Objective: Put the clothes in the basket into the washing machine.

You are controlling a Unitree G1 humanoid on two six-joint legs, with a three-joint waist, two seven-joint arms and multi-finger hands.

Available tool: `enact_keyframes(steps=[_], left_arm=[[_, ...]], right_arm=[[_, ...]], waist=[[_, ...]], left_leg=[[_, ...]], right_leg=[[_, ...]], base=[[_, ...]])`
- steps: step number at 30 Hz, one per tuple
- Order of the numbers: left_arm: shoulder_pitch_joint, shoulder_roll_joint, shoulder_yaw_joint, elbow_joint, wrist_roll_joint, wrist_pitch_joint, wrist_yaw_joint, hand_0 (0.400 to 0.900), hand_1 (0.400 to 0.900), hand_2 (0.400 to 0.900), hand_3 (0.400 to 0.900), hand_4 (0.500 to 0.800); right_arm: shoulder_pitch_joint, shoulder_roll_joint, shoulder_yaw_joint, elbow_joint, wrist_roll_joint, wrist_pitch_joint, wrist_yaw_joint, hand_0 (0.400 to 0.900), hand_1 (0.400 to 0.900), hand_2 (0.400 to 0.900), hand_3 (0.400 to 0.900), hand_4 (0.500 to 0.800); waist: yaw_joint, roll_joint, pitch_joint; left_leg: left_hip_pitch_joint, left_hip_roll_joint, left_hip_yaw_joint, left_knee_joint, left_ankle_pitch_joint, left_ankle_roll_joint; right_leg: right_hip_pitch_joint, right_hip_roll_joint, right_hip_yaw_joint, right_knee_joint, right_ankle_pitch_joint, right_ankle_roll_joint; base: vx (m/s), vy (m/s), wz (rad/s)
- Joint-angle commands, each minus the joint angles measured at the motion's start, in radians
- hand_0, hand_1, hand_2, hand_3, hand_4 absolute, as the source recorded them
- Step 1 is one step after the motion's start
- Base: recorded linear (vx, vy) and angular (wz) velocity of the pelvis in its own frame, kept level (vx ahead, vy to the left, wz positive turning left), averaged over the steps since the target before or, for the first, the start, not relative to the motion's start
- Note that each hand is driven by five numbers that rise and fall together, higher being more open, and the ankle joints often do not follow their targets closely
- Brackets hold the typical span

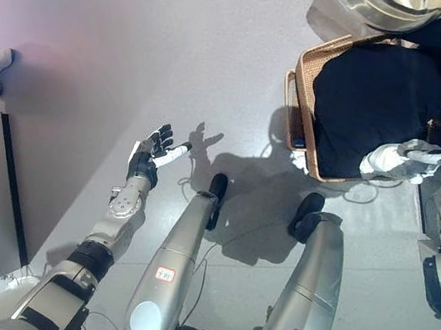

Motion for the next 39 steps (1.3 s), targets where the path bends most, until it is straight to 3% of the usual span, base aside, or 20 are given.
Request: enact_keyframes(steps=[1, 14, 15, 16, 17, 29, 39], left_arm=[[0.09, 0.043, 0.04, -0.061, -0.004, -0.054, 0.024, 0.9, 0.9, 0.9, 0.9, 0.8], [0.116, 0.059, 0.051, -0.059, -0.008, -0.039, 0.015, 0.9, 0.9, 0.9, 0.9, 0.8], [0.12, 0.058, 0.054, -0.073, -0.007, -0.04, 0.016, 0.9, 0.9, 0.9, 0.9, 0.8], [0.121, 0.059, 0.055, -0.076, -0.006, -0.039, 0.015, 0.9, 0.9, 0.9, 0.9, 0.8], [0.123, 0.062, 0.057, -0.08, -0.006, -0.042, 0.015, 0.9, 0.9, 0.9, 0.9, 0.8], [0.12, 0.062, 0.077, -0.061, -0.012, -0.045, 0.021, 0.9, 0.9, 0.9, 0.9, 0.8], [0.065, 0.06, 0.08, 0.061, -0.006, -0.046, 0.016, 0.9, 0.9, 0.9, 0.9, 0.8]], right_arm=[[0.052, -0.057, 0.008, 0.021, 0.01, -0.008, -0.029, 0.9, 0.9, 0.9, 0.9, 0.8], [0.001, -0.049, 0.044, 0.065, -0.022, 0.028, 0.005, 0.9, 0.9, 0.9, 0.9, 0.8], [0.006, -0.05, 0.044, 0.061, -0.023, 0.027, 0.007, 0.576, 0.576, 0.576, 0.576, 0.606], [0.007, -0.049, 0.044, 0.059, -0.022, 0.025, 0.006, 0.576, 0.576, 0.576, 0.576, 0.606], [0.006, -0.05, 0.045, 0.058, -0.023, 0.025, 0.006, 0.4, 0.4, 0.4, 0.4, 0.5], [-0.012, -0.03, 0.051, 0.054, -0.009, 0.019, 0.005, 0.4, 0.4, 0.4, 0.4, 0.5], [0.0, -0.029, -0.002, 0.044, 0.074, 0.006, -0.006, 0.4, 0.4, 0.4, 0.4, 0.5]], waist=[[-0.019, 0.014, -0.078], [-0.013, 0.009, -0.075], [-0.014, 0.008, -0.076], [-0.014, 0.009, -0.077], [-0.013, 0.008, -0.079], [-0.015, -0.01, -0.096], [-0.039, -0.03, -0.115]], left_leg=[[-0.041, 0.044, -0.085, 0.154, -0.129, -0.02], [-0.13, 0.043, -0.077, 0.278, -0.176, -0.019], [-0.132, 0.043, -0.077, 0.279, -0.176, -0.019], [-0.135, 0.043, -0.078, 0.282, -0.176, -0.02], [-0.139, 0.043, -0.079, 0.285, -0.177, -0.02], [-0.132, 0.051, -0.078, 0.261, -0.173, -0.018], [0.085, 0.085, -0.086, -0.039, -0.068, -0.01]], right_leg=[[-0.017, -0.013, 0.083, 0.081, -0.03, 0.071], [-0.1, 0.003, 0.116, 0.176, -0.057, 0.064], [-0.103, 0.004, 0.117, 0.177, -0.058, 0.064], [-0.105, 0.005, 0.117, 0.179, -0.059, 0.063], [-0.108, 0.006, 0.118, 0.181, -0.061, 0.063], [-0.096, 0.014, 0.112, 0.156, -0.058, 0.065], [0.104, 0.024, 0.057, -0.09, 0.027, 0.09]], base=[[-0.03, 0.002, -0.05], [-0.02, 0.005, -0.04], [0.0, 0.0, 0.0], [0.0, 0.0, 0.0], [0.0, 0.0, 0.0], [0.01, -0.002, -0.02], [0.05, -0.016, -0.02]])
